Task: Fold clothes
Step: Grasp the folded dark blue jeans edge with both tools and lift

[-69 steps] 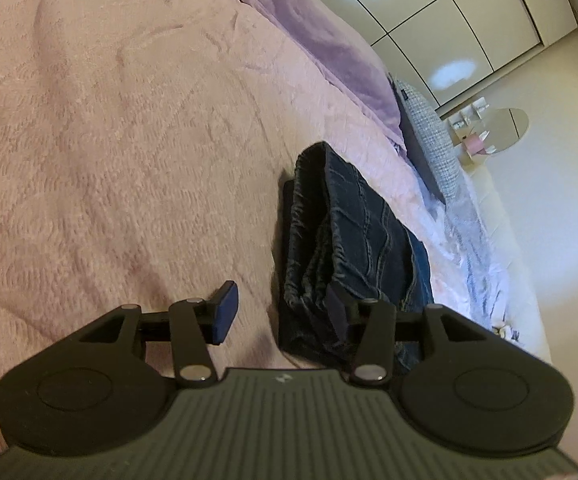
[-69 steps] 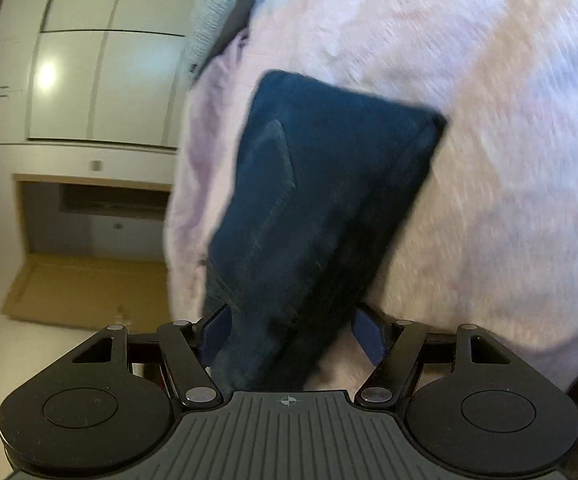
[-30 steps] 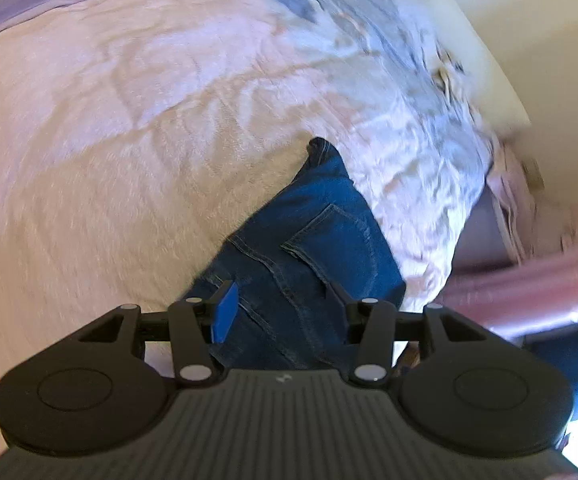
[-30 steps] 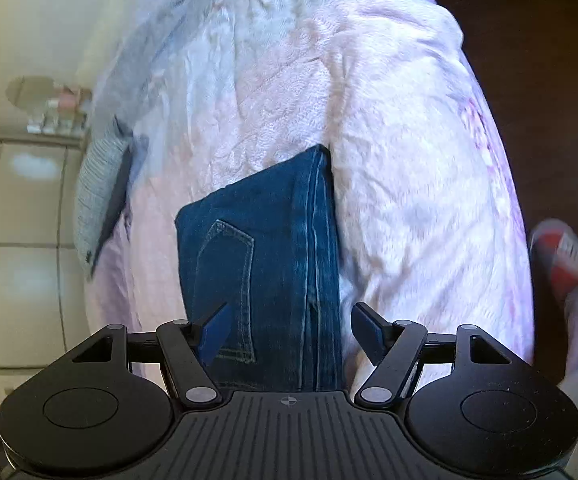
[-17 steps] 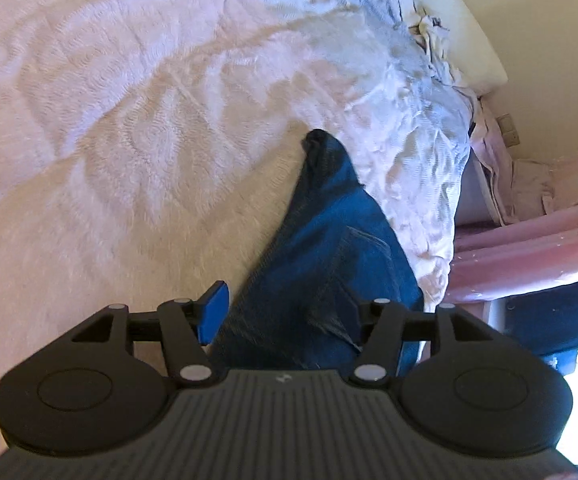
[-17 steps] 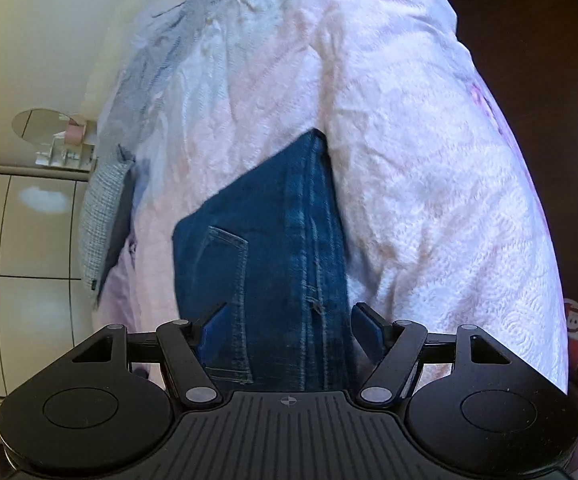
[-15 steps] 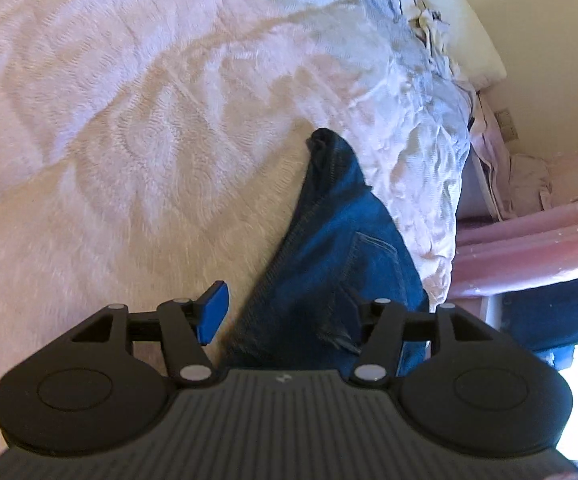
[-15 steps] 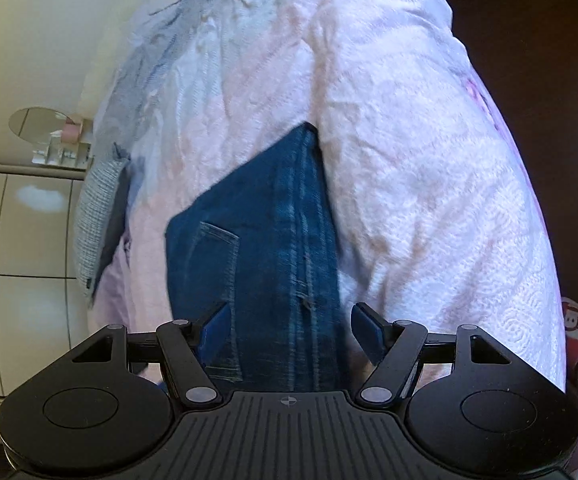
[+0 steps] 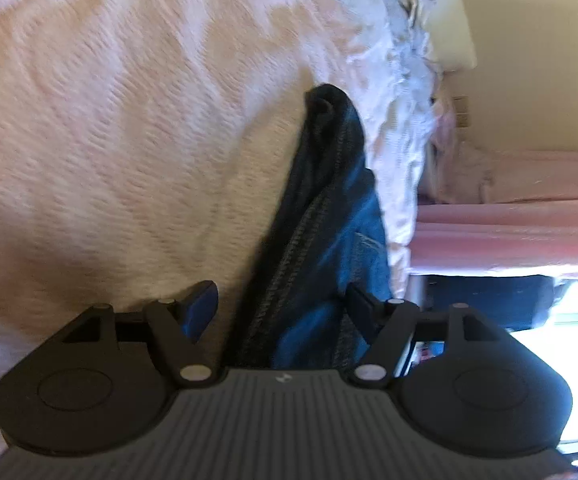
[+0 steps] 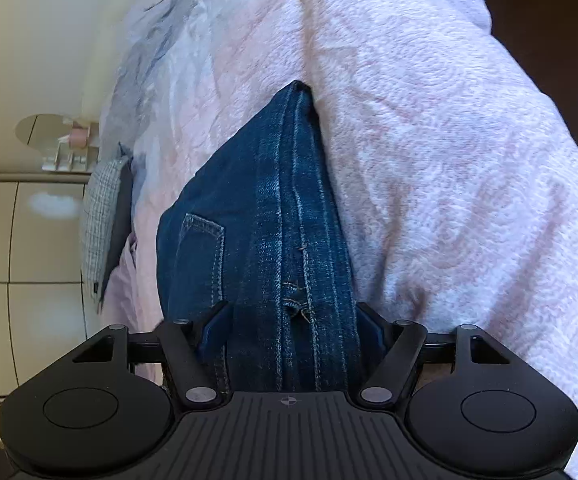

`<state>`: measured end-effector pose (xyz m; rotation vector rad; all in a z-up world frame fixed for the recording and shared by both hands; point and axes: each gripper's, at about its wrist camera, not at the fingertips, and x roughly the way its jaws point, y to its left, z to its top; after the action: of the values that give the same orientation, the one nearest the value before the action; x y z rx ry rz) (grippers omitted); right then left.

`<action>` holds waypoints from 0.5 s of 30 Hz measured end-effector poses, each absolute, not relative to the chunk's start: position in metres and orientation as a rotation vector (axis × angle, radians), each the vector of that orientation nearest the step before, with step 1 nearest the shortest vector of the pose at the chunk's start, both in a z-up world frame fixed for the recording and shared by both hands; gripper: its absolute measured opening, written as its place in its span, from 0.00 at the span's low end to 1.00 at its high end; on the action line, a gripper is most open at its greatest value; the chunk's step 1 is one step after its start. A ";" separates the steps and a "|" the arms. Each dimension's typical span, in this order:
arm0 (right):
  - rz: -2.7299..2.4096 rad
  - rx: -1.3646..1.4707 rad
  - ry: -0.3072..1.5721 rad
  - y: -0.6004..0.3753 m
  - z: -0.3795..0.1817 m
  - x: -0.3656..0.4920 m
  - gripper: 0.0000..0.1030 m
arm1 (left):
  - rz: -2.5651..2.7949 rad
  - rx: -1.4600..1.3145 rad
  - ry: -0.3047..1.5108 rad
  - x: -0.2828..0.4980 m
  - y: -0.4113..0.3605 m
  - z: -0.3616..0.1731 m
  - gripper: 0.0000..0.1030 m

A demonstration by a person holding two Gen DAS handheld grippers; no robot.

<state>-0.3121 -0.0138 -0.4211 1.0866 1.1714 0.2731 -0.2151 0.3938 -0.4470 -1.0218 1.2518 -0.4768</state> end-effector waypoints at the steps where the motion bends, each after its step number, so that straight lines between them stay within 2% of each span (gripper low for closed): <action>1: 0.280 1.087 1.173 -0.013 -0.422 -0.311 0.68 | -0.489 -1.025 1.247 -0.215 0.389 -0.449 0.64; 3: 0.298 1.091 1.180 -0.012 -0.422 -0.308 0.67 | -0.513 -1.015 1.237 -0.216 0.379 -0.451 0.63; 4: 0.310 1.088 1.188 -0.012 -0.421 -0.306 0.55 | -0.523 -0.991 1.231 -0.216 0.374 -0.449 0.61; 5: 0.317 1.088 1.196 -0.013 -0.420 -0.305 0.46 | -0.526 -0.972 1.227 -0.218 0.371 -0.448 0.52; 6: 0.325 1.087 1.204 -0.013 -0.418 -0.304 0.42 | -0.524 -0.969 1.225 -0.220 0.371 -0.446 0.42; 7: 0.332 1.087 1.212 -0.014 -0.417 -0.303 0.31 | -0.523 -0.980 1.221 -0.222 0.373 -0.445 0.38; 8: 0.340 1.086 1.221 -0.015 -0.416 -0.303 0.28 | -0.522 -0.988 1.211 -0.226 0.374 -0.442 0.31; 11: 0.386 1.040 1.240 -0.013 -0.400 -0.298 0.23 | -0.499 -0.999 1.162 -0.243 0.377 -0.422 0.26; 15: 0.493 0.982 1.258 -0.007 -0.369 -0.287 0.21 | -0.382 -1.061 1.050 -0.288 0.388 -0.380 0.25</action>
<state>-0.2871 -0.0073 -0.3686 0.9825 1.2581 0.4933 -0.2877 0.3884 -0.3804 -1.0607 1.0504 -0.3820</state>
